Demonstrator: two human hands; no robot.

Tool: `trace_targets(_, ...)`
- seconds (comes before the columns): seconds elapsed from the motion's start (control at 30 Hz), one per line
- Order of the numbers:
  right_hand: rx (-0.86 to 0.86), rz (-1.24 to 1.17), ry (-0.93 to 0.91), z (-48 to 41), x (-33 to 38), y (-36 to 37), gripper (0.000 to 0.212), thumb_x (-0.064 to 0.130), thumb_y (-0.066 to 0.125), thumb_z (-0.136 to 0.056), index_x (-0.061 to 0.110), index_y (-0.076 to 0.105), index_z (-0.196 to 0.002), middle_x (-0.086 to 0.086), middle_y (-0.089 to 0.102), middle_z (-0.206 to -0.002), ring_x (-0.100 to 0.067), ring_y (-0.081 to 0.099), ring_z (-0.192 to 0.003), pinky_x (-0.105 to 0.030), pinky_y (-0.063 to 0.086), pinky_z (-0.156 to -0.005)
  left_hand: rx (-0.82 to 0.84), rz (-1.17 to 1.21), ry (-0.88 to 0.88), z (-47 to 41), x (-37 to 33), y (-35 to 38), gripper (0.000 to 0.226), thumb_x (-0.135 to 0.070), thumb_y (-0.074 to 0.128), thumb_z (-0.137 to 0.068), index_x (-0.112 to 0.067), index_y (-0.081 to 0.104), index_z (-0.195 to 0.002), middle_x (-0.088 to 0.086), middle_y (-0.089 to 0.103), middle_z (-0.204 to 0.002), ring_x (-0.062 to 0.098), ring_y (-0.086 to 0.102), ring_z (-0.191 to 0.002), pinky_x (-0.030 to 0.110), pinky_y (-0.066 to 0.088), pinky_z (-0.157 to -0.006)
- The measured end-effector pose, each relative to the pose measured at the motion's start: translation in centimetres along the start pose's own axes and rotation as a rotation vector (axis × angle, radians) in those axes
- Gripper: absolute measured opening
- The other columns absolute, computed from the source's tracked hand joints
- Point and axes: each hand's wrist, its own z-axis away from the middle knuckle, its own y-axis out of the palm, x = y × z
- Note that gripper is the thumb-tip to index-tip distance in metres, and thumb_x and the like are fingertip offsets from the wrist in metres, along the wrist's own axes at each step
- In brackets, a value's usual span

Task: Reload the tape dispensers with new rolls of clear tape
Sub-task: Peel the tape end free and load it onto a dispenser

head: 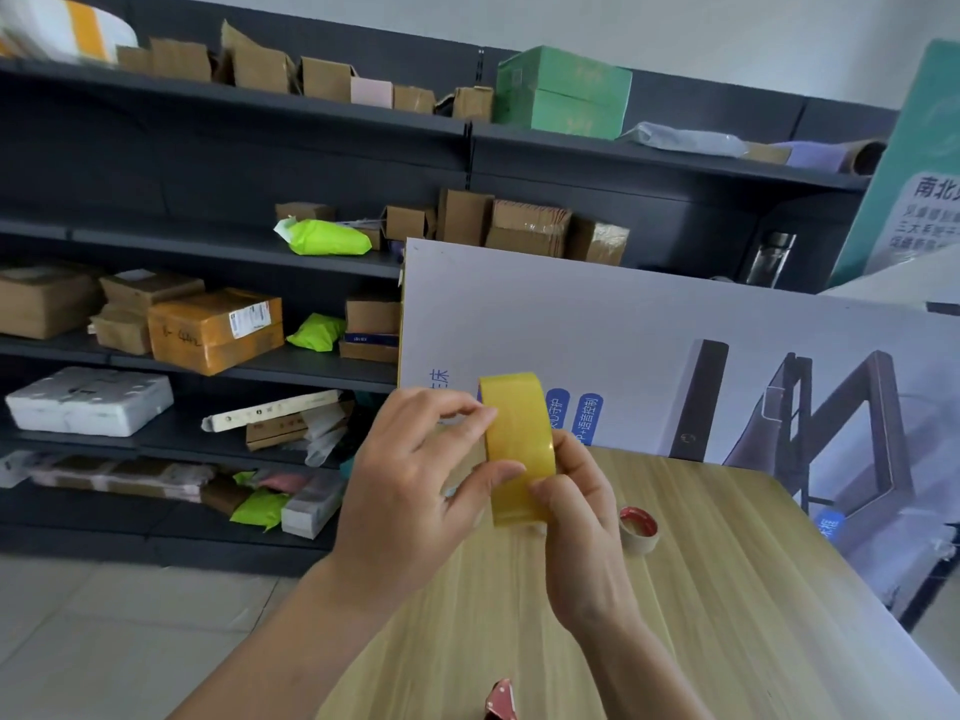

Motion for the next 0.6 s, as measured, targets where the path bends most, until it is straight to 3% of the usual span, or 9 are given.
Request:
trace_targets(0.17, -0.024, 0.043, -0.046, -0.1, 0.1, 0.6, 0.025, 0.008, 0.045, -0.072, 0.007, 0.062, -0.091, 0.002, 0.059, -0.071, -0.007, 0.052, -0.066, -0.015, 0.045, -0.059, -0.007, 0.037, -0.044, 0.0, 0.5, 0.1, 0.044, -0.041, 0.069, -0.08, -0.001, 0.073, -0.096, 0.007, 0.066, -0.09, 0.016, 0.057, -0.088, 0.025, 0.048, -0.081)
trace_targets(0.5, -0.036, 0.116, -0.063, -0.3, -0.2, 1.4, 0.018, 0.007, 0.045, -0.073, 0.005, 0.058, -0.086, -0.001, 0.053, -0.071, -0.011, 0.046, -0.065, -0.017, 0.042, -0.058, 0.009, 0.161, -0.125, 0.3, 0.6, 0.3, 0.028, -0.036, 0.069, -0.081, -0.009, 0.068, -0.074, -0.002, 0.061, -0.082, 0.011, 0.055, -0.081, 0.022, 0.046, -0.075)
trace_targets(0.6, -0.029, 0.133, -0.039, -0.6, -0.2, 1.5, 0.017, 0.01, 0.045, -0.073, 0.009, 0.059, -0.083, 0.003, 0.053, -0.069, -0.01, 0.046, -0.066, -0.016, 0.041, -0.06, 0.044, 0.182, -0.161, 0.3, 0.9, 0.3, 0.032, -0.041, 0.064, -0.084, -0.01, 0.068, -0.092, -0.004, 0.061, -0.087, 0.011, 0.056, -0.084, 0.022, 0.046, -0.077)
